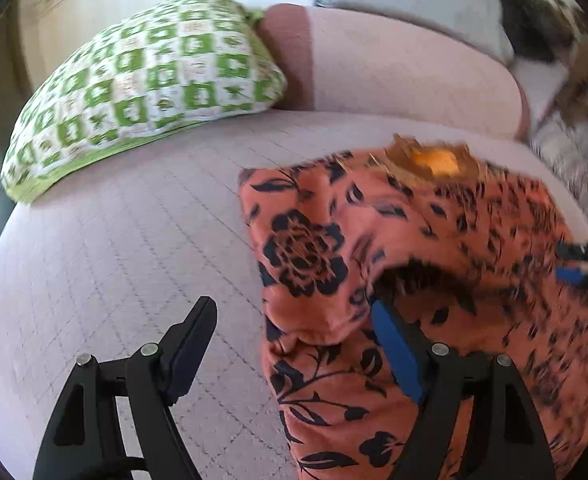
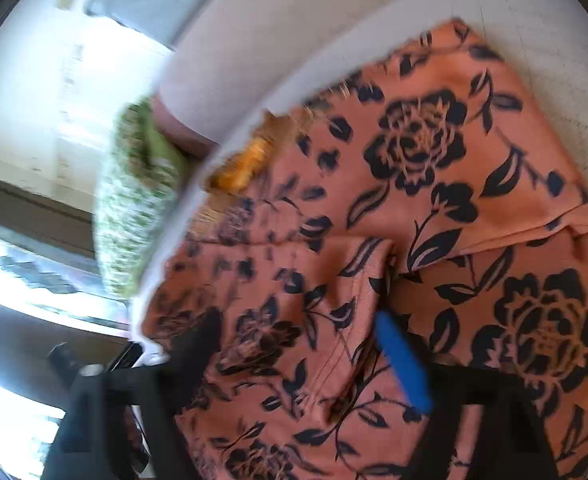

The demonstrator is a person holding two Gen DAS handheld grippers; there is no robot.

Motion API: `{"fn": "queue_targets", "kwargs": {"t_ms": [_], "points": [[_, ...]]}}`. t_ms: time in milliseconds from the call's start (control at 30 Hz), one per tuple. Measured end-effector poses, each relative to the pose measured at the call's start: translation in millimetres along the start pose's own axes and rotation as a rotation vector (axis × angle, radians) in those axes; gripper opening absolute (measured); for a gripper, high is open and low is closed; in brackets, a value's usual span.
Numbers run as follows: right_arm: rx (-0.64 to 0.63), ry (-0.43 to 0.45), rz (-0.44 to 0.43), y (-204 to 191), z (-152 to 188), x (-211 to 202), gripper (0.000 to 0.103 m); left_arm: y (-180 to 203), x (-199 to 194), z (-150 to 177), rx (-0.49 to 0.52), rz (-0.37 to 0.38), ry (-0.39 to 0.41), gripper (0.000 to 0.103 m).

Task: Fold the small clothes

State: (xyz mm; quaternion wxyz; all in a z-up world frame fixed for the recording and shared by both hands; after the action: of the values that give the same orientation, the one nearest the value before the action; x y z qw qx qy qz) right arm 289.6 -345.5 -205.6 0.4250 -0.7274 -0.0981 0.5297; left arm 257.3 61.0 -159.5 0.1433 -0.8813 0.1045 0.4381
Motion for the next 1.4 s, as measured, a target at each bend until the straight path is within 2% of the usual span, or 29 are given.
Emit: {"fn": "queue_targets", "kwargs": {"t_ms": [67,133,200,267,433,500,533,600,633,667,700,733,800,833,900,933,967,1033,1133,1200,1233,1267,1300,1333,1367,1400], "points": [[-0.034,0.0,0.097,1.3,2.8,9.6,0.02,6.3,7.9,3.9,0.056,-0.041,-0.014,0.08],[-0.05,-0.004,0.129,-0.4,4.5,10.6,0.004,11.2,16.6,5.8,0.091,-0.061,-0.034,0.079],[-0.108,0.019,0.143,-10.9,6.1,2.8,0.003,11.3,25.1,9.8,0.101,-0.061,-0.05,0.072],[-0.194,0.074,0.141,-36.0,3.3,-15.9,0.003,9.6,30.5,11.6,0.088,-0.048,-0.062,0.055],[-0.439,0.307,0.16,-113.6,-20.7,-82.5,0.003,7.1,30.0,14.6,0.031,-0.038,-0.037,0.05],[-0.506,0.404,0.21,-126.3,-37.6,-97.4,0.003,12.7,30.3,14.6,0.032,-0.005,-0.04,0.05],[-0.555,0.407,0.251,-122.1,-48.2,-88.9,0.003,15.1,27.9,13.3,0.03,0.007,-0.032,0.05],[-0.511,0.324,0.279,-96.6,-60.7,-59.4,0.005,12.6,14.6,9.3,-0.007,0.042,0.013,0.051],[-0.456,0.256,0.287,-70.7,-67.5,-34.8,0.007,8.9,8.1,8.3,-0.047,0.088,0.036,0.055],[-0.429,0.19,0.288,-53.1,-69.2,-18.2,0.007,1.4,0.9,8.0,-0.107,0.141,0.056,0.065],[-0.402,0.142,0.304,-36.2,-68.9,-5.0,0.007,-7.8,-5.9,7.3,-0.163,0.175,0.071,0.07],[-0.382,0.115,0.329,-21.4,-68.1,7.3,0.007,-17.3,-11.0,6.3,-0.211,0.202,0.083,0.075],[-0.364,0.11,0.296,-9.6,-63.5,10.2,0.007,-34.3,-11.8,2.0,-0.265,0.224,0.084,0.075],[-0.347,0.114,0.25,-9.5,-62.4,4.8,0.009,-40.0,-6.5,-1.0,-0.268,0.219,0.068,0.075],[-0.297,0.133,0.154,-13.9,-64.1,-10.8,0.031,-44.3,10.2,-9.1,-0.259,0.21,0.034,0.075],[-0.276,0.148,0.141,-14.9,-65.4,-17.3,0.069,-44.3,20.6,-12.9,-0.255,0.221,0.016,0.075],[-0.245,0.174,0.124,-15.2,-69.5,-25.4,0.092,-44.9,33.6,-16.9,-0.26,0.229,-0.01,0.075],[-0.226,0.223,0.11,-16.0,-81.1,-37.7,0.092,-43.7,54.1,-24.0,-0.268,0.238,-0.038,0.075],[-0.177,0.203,0.123,-12.6,-98.8,-28.4,0.092,-42.5,71.9,-31.1,-0.274,0.227,-0.057,0.075],[-0.151,0.159,0.136,-4.4,-113.1,-10.8,0.089,-41.0,81.7,-36.7,-0.275,0.226,-0.065,0.075],[-0.153,0.13,0.146,-3.0,-116.9,0.5,0.068,-39.7,85.7,-38.2,-0.271,0.221,-0.07,0.072],[-0.16,0.099,0.169,-2.5,-118.7,10.4,0.021,-39.4,90.5,-40.0,-0.26,0.209,-0.077,0.057],[-0.163,0.07,0.205,-1.1,-117.8,22.8,0.009,-38.7,93.2,-40.9,-0.239,0.189,-0.087,0.044],[-0.186,0.066,0.215,-3.8,-116.0,25.0,0.008,-38.9,94.6,-42.4,-0.223,0.178,-0.094,0.022],[-0.244,0.085,0.236,-12.7,-113.5,21.4,0.007,-38.6,92.3,-45.3,-0.227,0.203,-0.081,0.011],[-0.285,0.113,0.241,-21.8,-112.5,15.0,0.007,-40.5,88.0,-46.9,-0.224,0.204,-0.06,0.011]]}}
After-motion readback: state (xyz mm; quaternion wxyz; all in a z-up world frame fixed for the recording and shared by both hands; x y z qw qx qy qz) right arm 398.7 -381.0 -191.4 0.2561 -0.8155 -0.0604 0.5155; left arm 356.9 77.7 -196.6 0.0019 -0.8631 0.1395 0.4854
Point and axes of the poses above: each gripper's, at about its wrist camera, not at the fingertips, and x roughly the way its jaws point, y to its right, z to its underside, the point moved 7 cm from there along x, roughly the way its jaws point, and after that the axes turned 13 degrees about x, right-handed, at the moved point
